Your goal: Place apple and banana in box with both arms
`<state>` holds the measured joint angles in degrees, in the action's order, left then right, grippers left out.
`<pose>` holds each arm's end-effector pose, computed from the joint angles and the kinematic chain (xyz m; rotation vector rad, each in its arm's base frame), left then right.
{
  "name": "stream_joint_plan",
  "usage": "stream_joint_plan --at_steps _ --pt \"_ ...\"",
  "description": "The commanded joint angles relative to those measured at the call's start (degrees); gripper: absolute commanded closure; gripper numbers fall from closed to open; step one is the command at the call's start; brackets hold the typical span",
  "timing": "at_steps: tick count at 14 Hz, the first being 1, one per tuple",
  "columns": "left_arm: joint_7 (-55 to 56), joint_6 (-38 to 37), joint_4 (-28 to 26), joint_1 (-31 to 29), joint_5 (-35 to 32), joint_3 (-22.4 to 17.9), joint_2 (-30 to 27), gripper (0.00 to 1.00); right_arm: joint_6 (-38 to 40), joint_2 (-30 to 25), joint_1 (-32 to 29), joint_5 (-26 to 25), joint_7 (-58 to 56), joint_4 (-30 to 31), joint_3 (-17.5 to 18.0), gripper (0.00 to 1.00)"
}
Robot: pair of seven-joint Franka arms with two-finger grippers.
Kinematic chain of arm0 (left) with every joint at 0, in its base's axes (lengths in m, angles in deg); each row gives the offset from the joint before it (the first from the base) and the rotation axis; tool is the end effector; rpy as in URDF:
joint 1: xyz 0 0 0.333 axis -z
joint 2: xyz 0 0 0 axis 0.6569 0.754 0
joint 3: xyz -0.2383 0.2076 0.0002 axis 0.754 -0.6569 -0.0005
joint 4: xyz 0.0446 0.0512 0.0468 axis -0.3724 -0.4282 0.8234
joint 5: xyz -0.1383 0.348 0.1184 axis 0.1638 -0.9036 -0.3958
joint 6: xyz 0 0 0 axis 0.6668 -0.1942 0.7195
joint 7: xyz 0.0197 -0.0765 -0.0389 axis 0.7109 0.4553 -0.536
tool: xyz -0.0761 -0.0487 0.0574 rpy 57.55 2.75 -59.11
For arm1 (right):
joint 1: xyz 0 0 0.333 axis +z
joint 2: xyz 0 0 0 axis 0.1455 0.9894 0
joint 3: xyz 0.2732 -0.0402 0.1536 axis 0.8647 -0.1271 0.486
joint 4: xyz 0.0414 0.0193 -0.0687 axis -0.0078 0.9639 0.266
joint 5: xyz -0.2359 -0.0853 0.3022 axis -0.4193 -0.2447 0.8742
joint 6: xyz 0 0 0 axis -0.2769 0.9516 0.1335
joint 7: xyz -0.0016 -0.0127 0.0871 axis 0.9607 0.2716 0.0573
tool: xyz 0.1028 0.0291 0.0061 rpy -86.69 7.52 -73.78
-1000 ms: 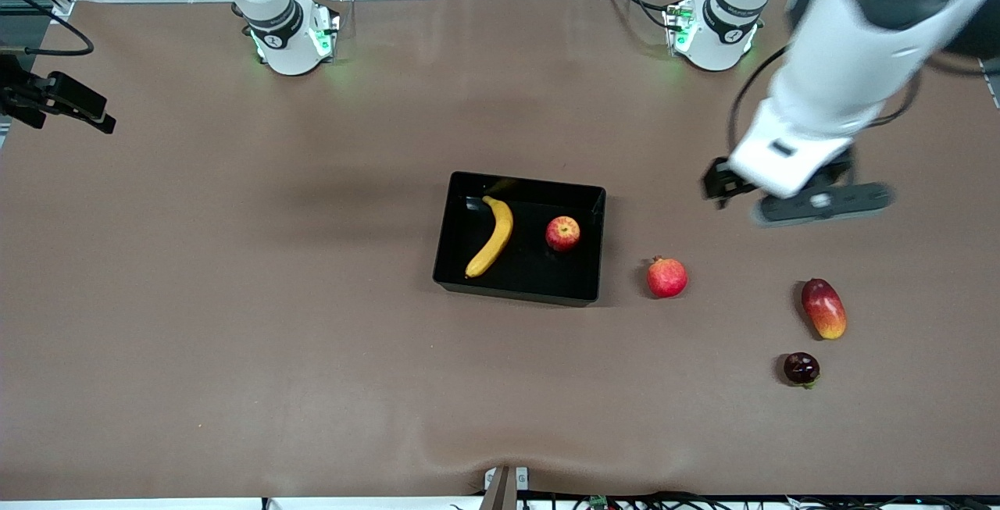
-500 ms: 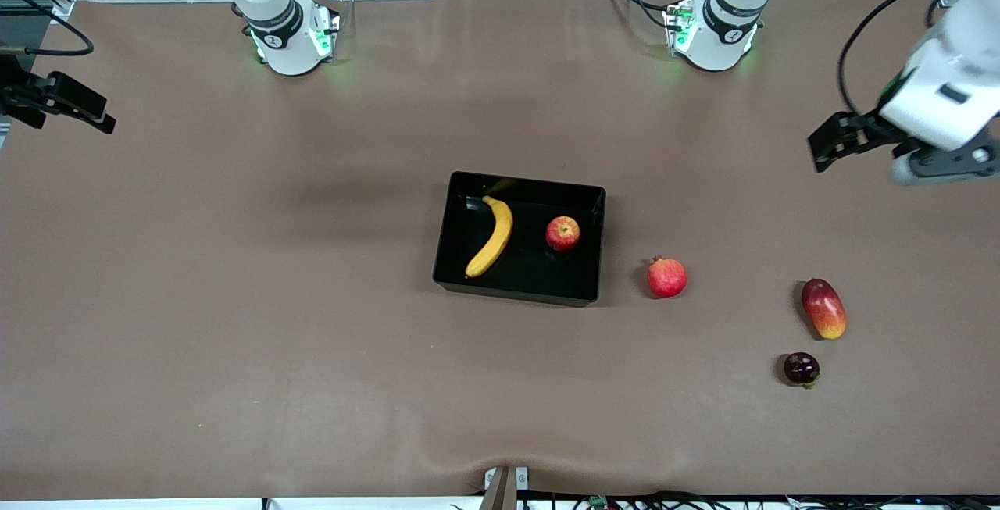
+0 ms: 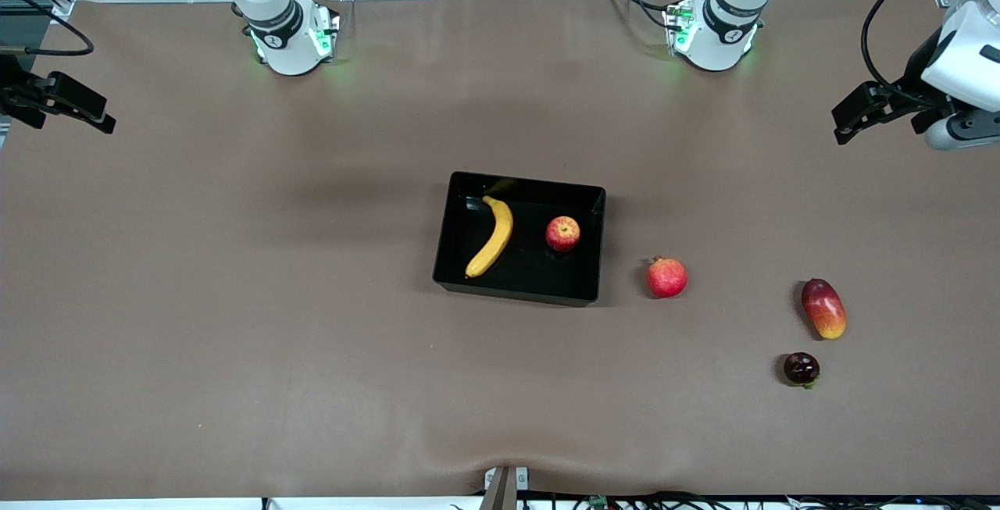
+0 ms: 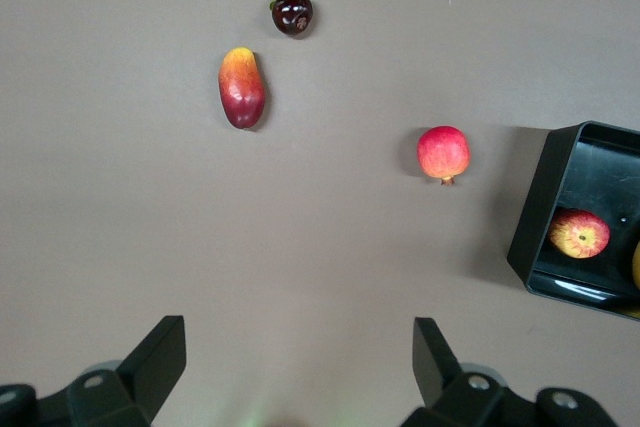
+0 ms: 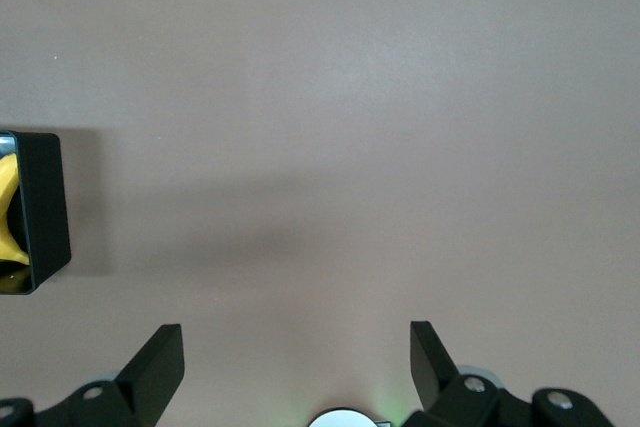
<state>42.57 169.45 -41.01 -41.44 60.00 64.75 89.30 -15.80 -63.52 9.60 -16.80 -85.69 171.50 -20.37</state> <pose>0.5354 -0.0754 0.6618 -3.0545 -0.1549 -0.0175 0.5235 -0.0127 0.6610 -3.1279 0.1505 0.0892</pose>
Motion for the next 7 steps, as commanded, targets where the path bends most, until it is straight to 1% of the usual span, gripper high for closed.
stream_joint_plan --at_steps 1,4,7 --pt "-0.5 1.2 -2.9 -0.3 1.2 0.1 -2.1 0.0 0.2 -0.2 0.1 0.3 -0.3 -0.3 -0.1 0.0" --pt "-0.7 1.3 -3.9 -0.1 2.8 0.3 -3.3 0.0 0.2 -0.2 0.2 0.3 -0.2 -0.3 -0.1 0.0" --pt "-4.3 1.0 -4.0 -0.8 3.8 0.0 -3.9 0.0 0.2 -0.2 0.2 0.3 -0.2 -0.3 -0.1 0.0"
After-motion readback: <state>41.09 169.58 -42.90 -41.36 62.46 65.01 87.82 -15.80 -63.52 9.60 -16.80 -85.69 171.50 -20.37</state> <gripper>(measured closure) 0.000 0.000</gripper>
